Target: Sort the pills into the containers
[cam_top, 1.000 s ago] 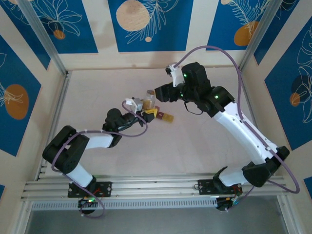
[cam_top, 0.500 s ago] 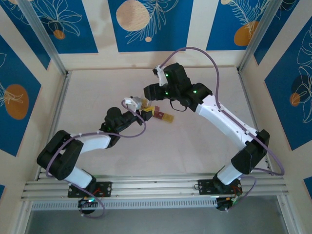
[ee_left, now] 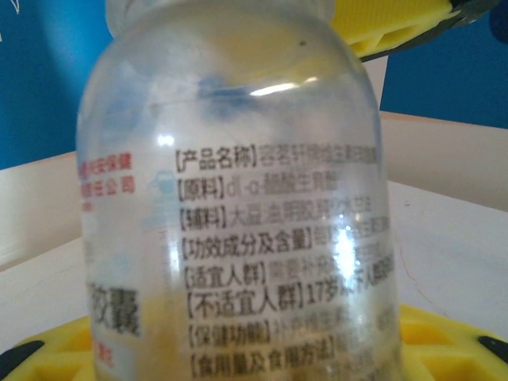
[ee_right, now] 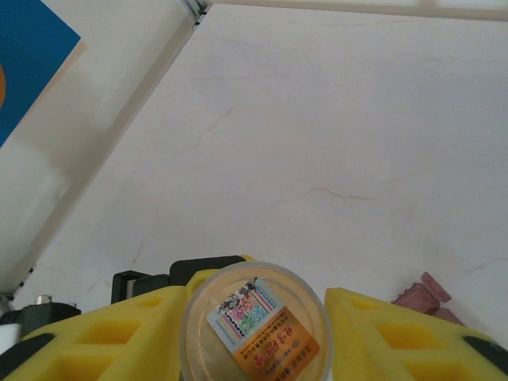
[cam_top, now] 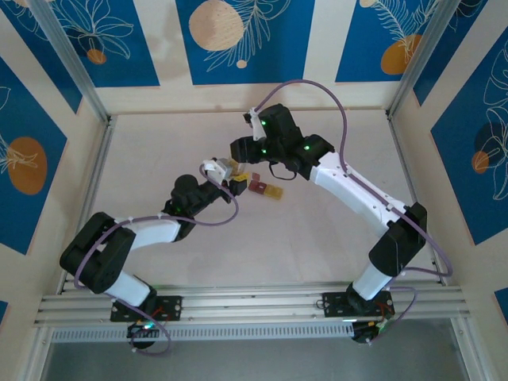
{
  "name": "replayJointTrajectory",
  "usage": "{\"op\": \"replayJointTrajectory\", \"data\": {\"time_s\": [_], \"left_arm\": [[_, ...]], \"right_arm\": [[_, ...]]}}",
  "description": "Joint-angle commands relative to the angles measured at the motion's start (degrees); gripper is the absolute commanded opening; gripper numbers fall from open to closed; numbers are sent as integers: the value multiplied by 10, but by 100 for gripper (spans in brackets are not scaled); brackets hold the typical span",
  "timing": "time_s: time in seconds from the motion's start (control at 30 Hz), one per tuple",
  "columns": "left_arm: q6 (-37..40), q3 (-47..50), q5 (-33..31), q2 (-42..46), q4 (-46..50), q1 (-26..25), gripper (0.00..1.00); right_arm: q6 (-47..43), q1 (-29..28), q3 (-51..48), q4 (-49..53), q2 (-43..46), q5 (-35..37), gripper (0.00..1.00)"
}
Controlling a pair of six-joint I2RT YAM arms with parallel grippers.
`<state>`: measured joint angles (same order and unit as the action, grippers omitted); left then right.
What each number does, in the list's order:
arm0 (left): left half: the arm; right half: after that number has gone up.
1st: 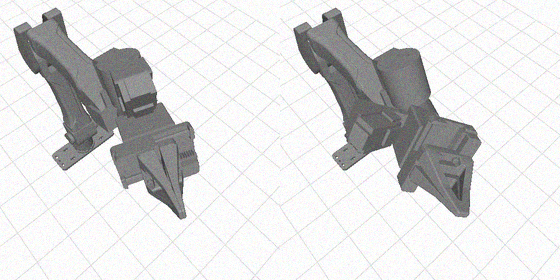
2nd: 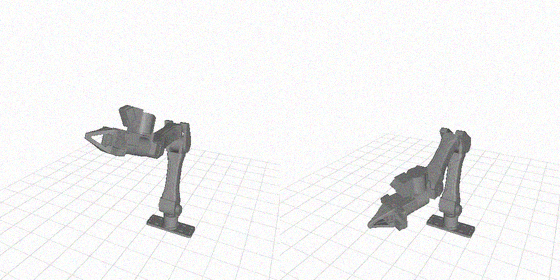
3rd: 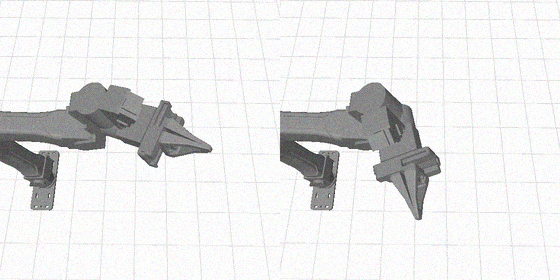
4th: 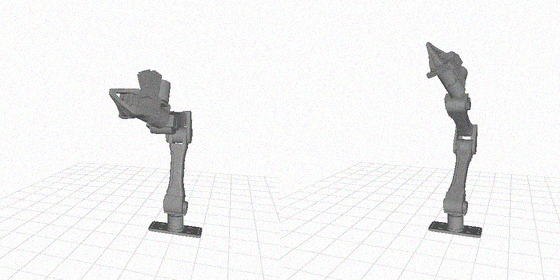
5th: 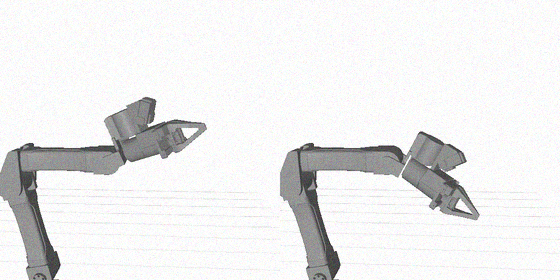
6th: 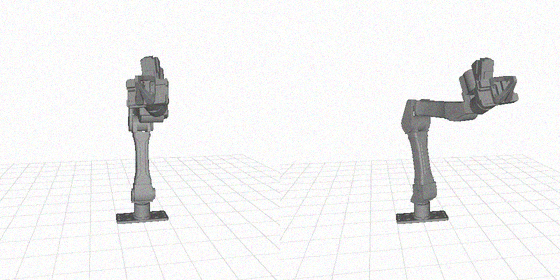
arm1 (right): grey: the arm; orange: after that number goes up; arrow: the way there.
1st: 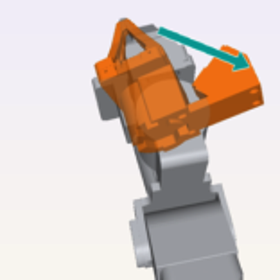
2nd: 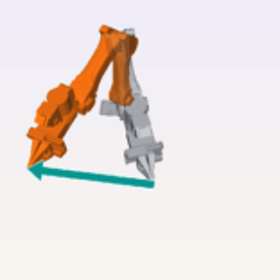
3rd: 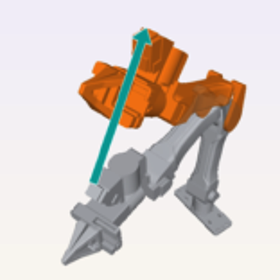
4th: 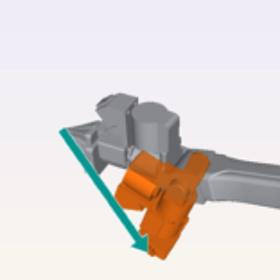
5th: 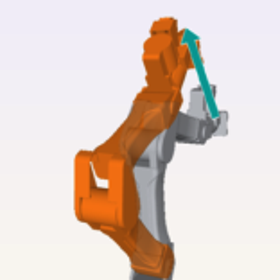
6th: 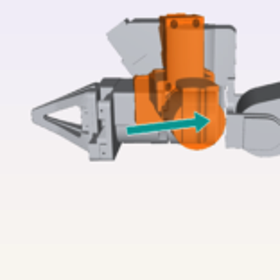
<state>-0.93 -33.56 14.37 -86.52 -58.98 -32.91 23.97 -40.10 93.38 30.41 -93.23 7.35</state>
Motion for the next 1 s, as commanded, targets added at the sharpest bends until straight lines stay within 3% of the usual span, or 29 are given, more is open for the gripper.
{"op": "replayJointTrajectory", "data": {"time_s": [0.0,0.23,0.43,0.6,0.77,0.97], "left_arm": [[15,4,-3,21,-25,-6,0],[38,12,57,28,-55,-8,0],[69,31,154,50,-88,-6,0],[74,40,225,56,-111,-4,0],[31,44,302,38,-190,4,0],[-5,34,373,27,-216,9,0]], "right_arm": [[2,-1,6,-2,-2,-9,38],[-73,3,-66,-53,34,-101,21],[-218,23,-176,-114,102,-208,16],[-351,42,-232,-128,151,-338,15],[-497,47,-207,-37,153,-418,17],[-610,52,-135,91,128,-448,28]]}}
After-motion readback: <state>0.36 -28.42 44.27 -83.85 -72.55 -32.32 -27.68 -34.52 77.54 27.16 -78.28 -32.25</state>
